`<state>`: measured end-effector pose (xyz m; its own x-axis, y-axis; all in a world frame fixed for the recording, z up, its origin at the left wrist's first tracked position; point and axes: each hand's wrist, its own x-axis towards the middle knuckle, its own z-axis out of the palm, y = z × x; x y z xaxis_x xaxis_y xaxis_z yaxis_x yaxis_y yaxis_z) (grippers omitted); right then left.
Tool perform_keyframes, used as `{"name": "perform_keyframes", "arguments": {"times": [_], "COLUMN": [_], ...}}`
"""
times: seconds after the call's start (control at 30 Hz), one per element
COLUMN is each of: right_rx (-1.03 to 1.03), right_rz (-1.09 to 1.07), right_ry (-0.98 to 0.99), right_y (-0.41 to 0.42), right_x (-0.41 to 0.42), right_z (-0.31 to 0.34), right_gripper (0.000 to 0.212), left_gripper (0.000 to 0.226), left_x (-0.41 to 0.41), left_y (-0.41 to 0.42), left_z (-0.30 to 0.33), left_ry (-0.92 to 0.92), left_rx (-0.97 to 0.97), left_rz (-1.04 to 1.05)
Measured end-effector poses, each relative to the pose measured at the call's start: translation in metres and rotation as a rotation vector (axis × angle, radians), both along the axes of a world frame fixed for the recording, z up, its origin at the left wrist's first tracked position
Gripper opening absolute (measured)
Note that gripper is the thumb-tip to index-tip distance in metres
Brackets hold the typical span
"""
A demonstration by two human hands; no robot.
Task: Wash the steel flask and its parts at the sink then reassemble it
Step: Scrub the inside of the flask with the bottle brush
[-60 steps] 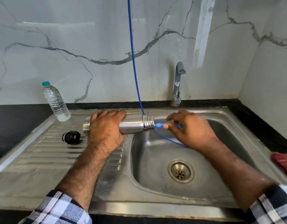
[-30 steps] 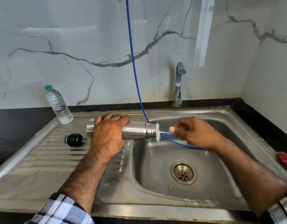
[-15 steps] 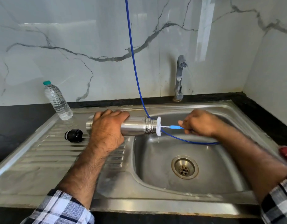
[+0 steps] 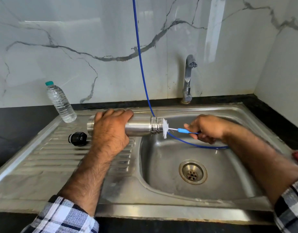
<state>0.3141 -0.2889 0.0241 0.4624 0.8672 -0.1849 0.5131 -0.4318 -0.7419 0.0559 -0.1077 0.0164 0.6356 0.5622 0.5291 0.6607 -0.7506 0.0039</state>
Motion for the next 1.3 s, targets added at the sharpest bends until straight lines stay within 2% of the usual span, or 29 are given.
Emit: {"name": "perform_keyframes", "arguments": {"times": [0.03, 0.13, 0.17, 0.23, 0.33, 0.4, 0.43, 0.5, 0.53, 0.57, 0.6, 0.73, 0.8, 0.87, 0.93, 1.03, 1.07, 1.13, 1.2, 1.3], "right_rx": [0.038, 0.31, 0.401, 0.531, 0.552, 0.487, 0.393, 0.158, 0.081, 0.081, 0.148, 0.461, 0.562, 0.579, 0.508, 0.223, 0.124, 0.058, 0.225, 0.495], "right_rz": [0.015, 0.036, 0.056, 0.066, 0.014, -0.03, -0.043, -0.036, -0.021, -0.014, -0.016, 0.06, 0.051, 0.057, 0.028, -0.069, -0.077, -0.068, -0.054, 0.019], "right_ry": [-0.027, -0.755, -0.915, -1.027, -1.137, -1.057, -0.918, -0.513, -0.38, -0.333, -0.384, -0.953, -1.107, -1.174, -1.072, -0.53, -0.415, -0.41, -0.586, -0.767], "right_y": [-0.002, -0.009, -0.006, -0.001, -0.004, -0.01, -0.01, -0.01, -0.012, -0.014, -0.016, -0.016, -0.014, -0.018, -0.022, -0.022, -0.023, -0.025, -0.029, -0.027], "right_x": [0.002, 0.001, -0.001, -0.004, -0.011, -0.013, -0.012, -0.004, 0.001, 0.003, 0.005, 0.003, 0.0, -0.003, -0.003, 0.015, 0.02, 0.026, 0.024, 0.017], "right_z": [-0.004, -0.016, -0.017, -0.014, -0.011, 0.002, 0.01, 0.017, 0.015, 0.011, 0.007, -0.007, 0.001, 0.005, 0.011, 0.022, 0.021, 0.013, 0.003, 0.003], "right_gripper": [0.052, 0.038, 0.037, 0.037, 0.039, 0.044, 0.049, 0.051, 0.05, 0.048, 0.046, 0.036, 0.031, 0.034, 0.044, 0.056, 0.06, 0.062, 0.055, 0.025], "left_gripper": [0.087, 0.084, 0.083, 0.083, 0.084, 0.085, 0.086, 0.087, 0.087, 0.085, 0.083, 0.08, 0.082, 0.084, 0.086, 0.091, 0.09, 0.085, 0.081, 0.079], "left_x": [0.002, 0.003, 0.002, 0.0, -0.002, -0.004, -0.006, -0.006, -0.004, -0.003, -0.001, -0.003, -0.006, -0.007, -0.009, -0.01, -0.009, -0.007, -0.007, -0.011], "left_y": [-0.002, -0.002, -0.001, 0.0, 0.002, 0.007, 0.009, 0.009, 0.008, 0.006, 0.004, 0.007, 0.009, 0.009, 0.01, 0.012, 0.011, 0.009, 0.01, 0.017], "left_z": [0.001, 0.002, 0.002, 0.001, 0.001, 0.001, 0.0, 0.0, -0.001, -0.001, -0.001, 0.001, 0.001, 0.001, 0.001, 0.002, 0.002, 0.0, -0.001, -0.003], "left_ry": [0.018, 0.018, 0.008, -0.02, -0.036, -0.031, -0.02, 0.022, 0.042, 0.054, 0.057, -0.001, -0.035, -0.051, -0.055, -0.02, -0.001, 0.033, 0.022, -0.011], "left_rx": [0.006, -0.073, -0.107, -0.15, -0.159, -0.145, -0.131, -0.095, -0.083, -0.073, -0.069, -0.146, -0.186, -0.181, -0.16, -0.113, -0.086, -0.051, -0.079, -0.153], "left_rz": [0.005, 0.037, 0.047, 0.046, 0.025, 0.025, 0.027, 0.018, 0.01, 0.007, 0.011, 0.05, 0.05, 0.034, 0.021, 0.018, 0.016, 0.016, 0.025, 0.055]}}
